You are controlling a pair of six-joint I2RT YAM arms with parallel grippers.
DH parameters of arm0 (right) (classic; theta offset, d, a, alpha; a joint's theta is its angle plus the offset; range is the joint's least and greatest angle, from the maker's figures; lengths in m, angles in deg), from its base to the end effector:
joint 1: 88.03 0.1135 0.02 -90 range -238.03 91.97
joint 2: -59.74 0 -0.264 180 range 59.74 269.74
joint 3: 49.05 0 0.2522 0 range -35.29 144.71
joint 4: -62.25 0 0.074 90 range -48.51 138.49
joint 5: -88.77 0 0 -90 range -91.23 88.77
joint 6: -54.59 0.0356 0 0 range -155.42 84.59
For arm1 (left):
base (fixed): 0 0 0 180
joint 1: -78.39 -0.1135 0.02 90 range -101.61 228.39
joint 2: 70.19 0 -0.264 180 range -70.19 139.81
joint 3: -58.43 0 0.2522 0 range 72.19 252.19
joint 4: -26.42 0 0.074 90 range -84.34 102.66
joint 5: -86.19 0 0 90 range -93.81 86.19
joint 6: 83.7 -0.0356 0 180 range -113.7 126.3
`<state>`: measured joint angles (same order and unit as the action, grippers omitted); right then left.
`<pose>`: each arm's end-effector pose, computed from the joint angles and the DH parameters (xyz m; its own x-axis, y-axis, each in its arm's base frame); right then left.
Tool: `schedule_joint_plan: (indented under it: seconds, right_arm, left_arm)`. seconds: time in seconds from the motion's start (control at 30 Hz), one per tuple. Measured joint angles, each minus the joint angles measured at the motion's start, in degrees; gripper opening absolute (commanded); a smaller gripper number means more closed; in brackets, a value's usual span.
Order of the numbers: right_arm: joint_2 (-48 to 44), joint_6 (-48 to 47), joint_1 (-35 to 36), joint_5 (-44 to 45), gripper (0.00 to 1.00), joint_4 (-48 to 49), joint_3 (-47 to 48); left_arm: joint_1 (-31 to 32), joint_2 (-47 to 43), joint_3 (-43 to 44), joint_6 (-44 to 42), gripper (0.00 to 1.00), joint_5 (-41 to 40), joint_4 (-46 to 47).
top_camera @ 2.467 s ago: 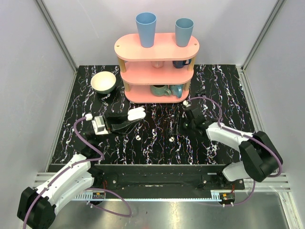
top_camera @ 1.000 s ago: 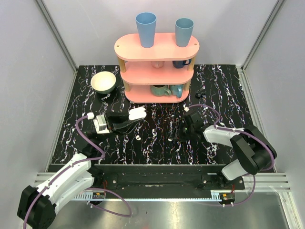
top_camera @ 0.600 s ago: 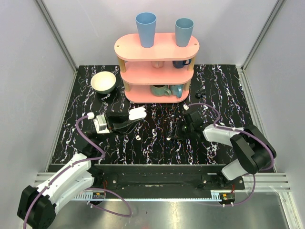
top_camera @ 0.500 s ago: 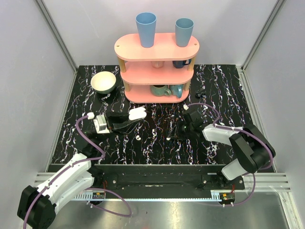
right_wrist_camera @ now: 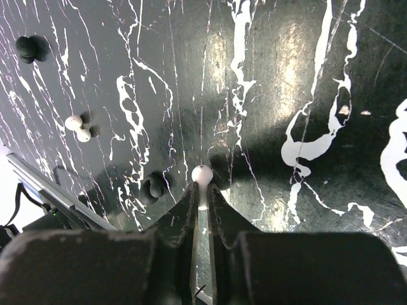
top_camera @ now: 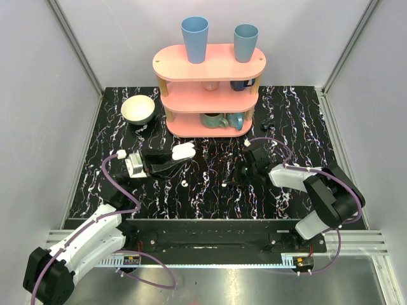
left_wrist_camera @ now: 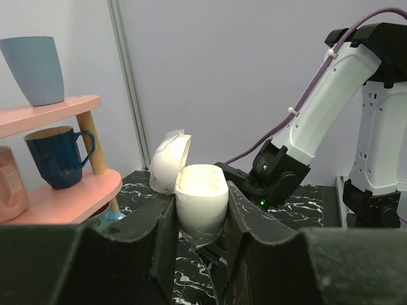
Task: Insert the wireless bluetooth earbuds into the charging case
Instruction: Pick up the right earbud from the center of the board, then insert the right earbud into the right side groove of the charging case.
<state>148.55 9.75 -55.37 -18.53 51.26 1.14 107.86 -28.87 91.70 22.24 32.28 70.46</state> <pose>0.2313 0.1608 0.1378 -0.9325 0.2064 -0.2963 -0.0230 0.7849 0.6192 0.1243 -0.0943 0.3129 0.2688 -0.4068 -0.8731 0.9218 0.3716 0.1106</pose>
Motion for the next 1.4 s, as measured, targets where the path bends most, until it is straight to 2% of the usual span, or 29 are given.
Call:
schedule_joint_plan:
  seconds: [0.17, 0.27, 0.3, 0.53, 0.73, 1.0, 1.4]
  right_arm:
    - [-1.2, 0.7, 0.0, -0.4, 0.09, -1.4, 0.9]
    - [-4.2, 1.3, 0.0, -0.4, 0.06, -3.7, 3.2]
    - [-5.4, 1.5, 0.0, -0.4, 0.0, -4.9, 4.3]
    - [-14.2, 6.9, 0.0, 0.3, 0.0, -13.6, 15.6]
    - [-16.1, 12.8, 0.0, -0.3, 0.0, -19.1, 26.3]
    - [-15.6, 17.6, 0.0, -7.1, 0.0, -23.8, 36.6]
    - [-14.7, 26.8, 0.0, -15.4, 0.0, -25.9, 38.4]
  left_arm:
    - [0.0, -0.2, 0.0, -2.5, 0.0, 0.4, -2.0]
    - [0.5, -1.6, 0.0, -8.2, 0.0, 0.2, -6.6]
    - [0.7, -2.1, 0.2, -10.6, 0.0, -0.1, -8.6]
    - [1.8, -3.0, 2.1, -25.1, 0.0, -2.5, -19.2]
    - [3.2, -3.0, 2.1, -30.6, 0.0, -5.3, -20.8]
    - [5.8, -2.5, 2.2, -36.7, 0.0, -8.6, -21.9]
    - [8.9, -2.1, 3.2, -45.1, 0.0, -15.8, -25.2]
